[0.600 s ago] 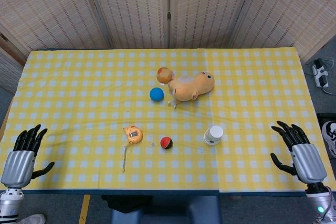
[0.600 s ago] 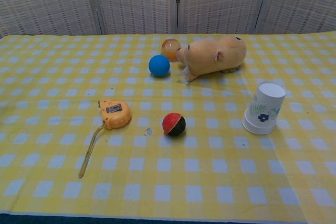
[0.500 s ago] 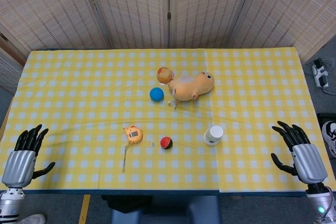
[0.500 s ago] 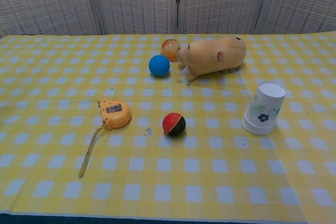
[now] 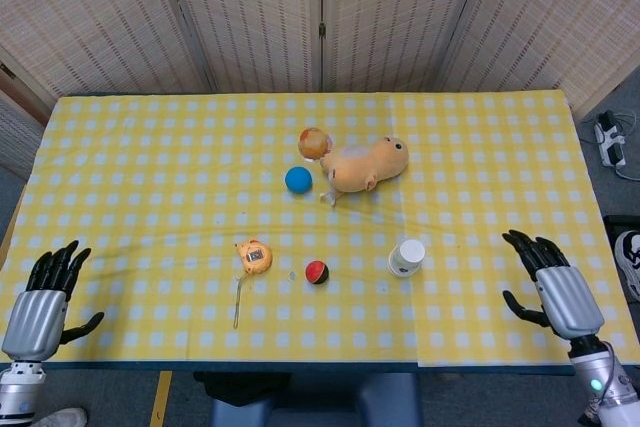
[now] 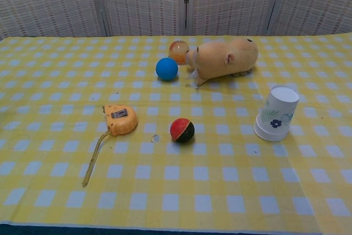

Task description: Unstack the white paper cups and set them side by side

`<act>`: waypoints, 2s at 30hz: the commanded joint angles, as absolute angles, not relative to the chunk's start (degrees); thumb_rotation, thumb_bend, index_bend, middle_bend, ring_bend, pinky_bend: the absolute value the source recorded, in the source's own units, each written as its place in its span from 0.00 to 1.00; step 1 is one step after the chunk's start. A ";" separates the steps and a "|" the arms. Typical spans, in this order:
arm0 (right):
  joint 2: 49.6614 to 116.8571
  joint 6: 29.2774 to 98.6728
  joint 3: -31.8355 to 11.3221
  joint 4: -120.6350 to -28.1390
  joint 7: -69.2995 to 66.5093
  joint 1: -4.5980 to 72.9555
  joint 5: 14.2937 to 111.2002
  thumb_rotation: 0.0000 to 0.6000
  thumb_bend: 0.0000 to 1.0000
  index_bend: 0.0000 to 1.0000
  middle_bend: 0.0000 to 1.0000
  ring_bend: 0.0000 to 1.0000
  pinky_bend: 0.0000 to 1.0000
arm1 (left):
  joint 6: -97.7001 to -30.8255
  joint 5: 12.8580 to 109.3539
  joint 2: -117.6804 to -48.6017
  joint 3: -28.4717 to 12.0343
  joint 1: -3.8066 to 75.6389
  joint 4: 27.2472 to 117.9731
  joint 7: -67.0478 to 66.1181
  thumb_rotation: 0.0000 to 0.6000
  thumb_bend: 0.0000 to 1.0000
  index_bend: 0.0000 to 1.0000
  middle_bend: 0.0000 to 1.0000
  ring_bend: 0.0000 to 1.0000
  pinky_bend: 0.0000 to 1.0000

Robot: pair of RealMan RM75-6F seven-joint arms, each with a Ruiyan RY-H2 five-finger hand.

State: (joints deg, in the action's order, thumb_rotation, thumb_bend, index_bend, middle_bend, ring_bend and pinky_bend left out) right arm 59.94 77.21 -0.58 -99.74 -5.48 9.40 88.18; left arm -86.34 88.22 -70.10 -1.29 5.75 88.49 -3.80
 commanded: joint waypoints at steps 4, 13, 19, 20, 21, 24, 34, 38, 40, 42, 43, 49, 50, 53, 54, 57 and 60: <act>59.33 64.67 -3.55 -102.67 -3.78 17.29 82.33 1.00 0.37 0.09 0.02 0.11 0.06 | -85.95 88.03 -70.17 -0.95 5.58 88.22 -3.68 1.00 0.23 0.00 0.00 0.00 0.00; 59.14 51.57 -6.24 -103.22 -4.59 25.40 75.02 1.00 0.36 0.12 0.02 0.09 0.05 | -84.85 87.01 -70.23 -0.65 5.35 87.47 -2.84 1.00 0.23 0.00 0.00 0.00 0.00; 60.80 47.26 -7.43 -102.87 -0.64 29.50 70.03 1.00 0.36 0.18 0.03 0.10 0.05 | -83.53 86.91 -69.65 -0.28 5.70 87.84 -2.54 1.00 0.23 0.00 0.00 0.00 0.00; 61.12 46.69 -7.56 -102.77 0.12 30.16 69.09 1.00 0.36 0.18 0.04 0.10 0.05 | -83.42 86.87 -69.63 -0.25 5.71 87.85 -2.49 1.00 0.23 0.00 0.00 0.00 0.00; 61.38 46.26 -7.66 -102.66 0.62 30.65 68.34 1.00 0.36 0.19 0.04 0.10 0.05 | -83.27 86.81 -69.59 -0.20 5.72 87.87 -2.45 1.00 0.23 0.00 0.00 0.00 0.00; 62.16 44.73 -7.80 -102.24 1.92 32.19 66.00 1.00 0.36 0.20 0.04 0.10 0.05 | -82.58 86.46 -69.37 -0.05 5.80 87.96 -2.40 1.00 0.23 0.00 0.00 0.00 0.00; 63.48 41.52 -7.41 -101.60 4.58 35.93 60.87 1.00 0.36 0.20 0.05 0.09 0.05 | -81.36 85.53 -69.16 0.01 5.93 87.91 -2.08 1.00 0.23 0.00 0.00 0.00 0.00; 63.81 40.81 -7.28 -101.36 5.55 37.25 59.02 1.00 0.36 0.21 0.06 0.09 0.05 | -81.12 85.49 -69.15 0.01 6.04 87.92 -2.05 1.00 0.23 0.00 0.00 0.00 0.00; 63.92 40.48 -7.14 -101.29 5.99 37.87 58.05 1.00 0.36 0.21 0.06 0.09 0.05 | -81.09 85.42 -69.10 -0.02 6.03 87.96 -1.99 1.00 0.23 0.00 0.00 0.00 0.00; 64.05 40.23 -7.05 -101.11 6.29 38.39 57.23 1.00 0.36 0.22 0.06 0.09 0.05 | -81.11 85.37 -69.06 -0.03 6.00 87.96 -1.92 1.00 0.23 0.00 0.00 0.00 0.00; 64.13 40.04 -7.00 -101.01 6.35 38.64 56.84 1.00 0.36 0.22 0.06 0.09 0.05 | -81.09 85.31 -69.03 -0.04 5.98 87.96 -1.91 1.00 0.23 0.00 0.00 0.00 0.00; 64.36 38.47 -6.70 -100.43 6.50 40.39 55.36 1.00 0.36 0.24 0.07 0.10 0.05 | -81.24 85.23 -69.04 -0.07 5.87 87.89 -1.92 1.00 0.23 0.00 0.00 0.00 0.00; 64.36 38.45 -6.62 -100.39 6.69 40.67 55.04 1.00 0.36 0.24 0.07 0.10 0.05 | -81.28 85.21 -69.03 -0.05 5.82 87.85 -1.88 1.00 0.23 0.00 0.00 0.00 0.00; 64.30 38.54 -6.49 -100.35 6.92 41.23 54.17 1.00 0.38 0.25 0.07 0.10 0.05 | -81.32 84.99 -69.00 -0.10 5.70 87.80 -1.77 1.00 0.23 0.00 0.00 0.00 0.00; 64.29 38.59 -6.45 -100.32 6.96 41.36 53.95 1.00 0.39 0.25 0.07 0.10 0.05 | -81.31 84.94 -68.99 -0.10 5.68 87.78 -1.75 1.00 0.23 0.00 0.00 0.00 0.00; 64.37 38.66 -6.27 -100.20 7.03 41.77 53.43 1.00 0.39 0.26 0.08 0.10 0.05 | -81.23 84.92 -68.99 -0.10 5.70 87.73 -1.73 1.00 0.23 0.00 0.00 0.00 0.00; 64.50 38.56 -6.05 -100.06 7.11 42.19 53.13 1.00 0.39 0.27 0.08 0.10 0.05 | -81.09 85.05 -69.02 -0.08 5.81 87.74 -1.82 1.00 0.23 0.00 0.00 0.00 0.00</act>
State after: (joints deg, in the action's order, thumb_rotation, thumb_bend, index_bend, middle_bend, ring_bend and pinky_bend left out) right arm 64.48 38.57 -6.07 -100.08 7.09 42.18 53.15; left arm -81.10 85.04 -69.02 -0.08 5.81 87.73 -1.81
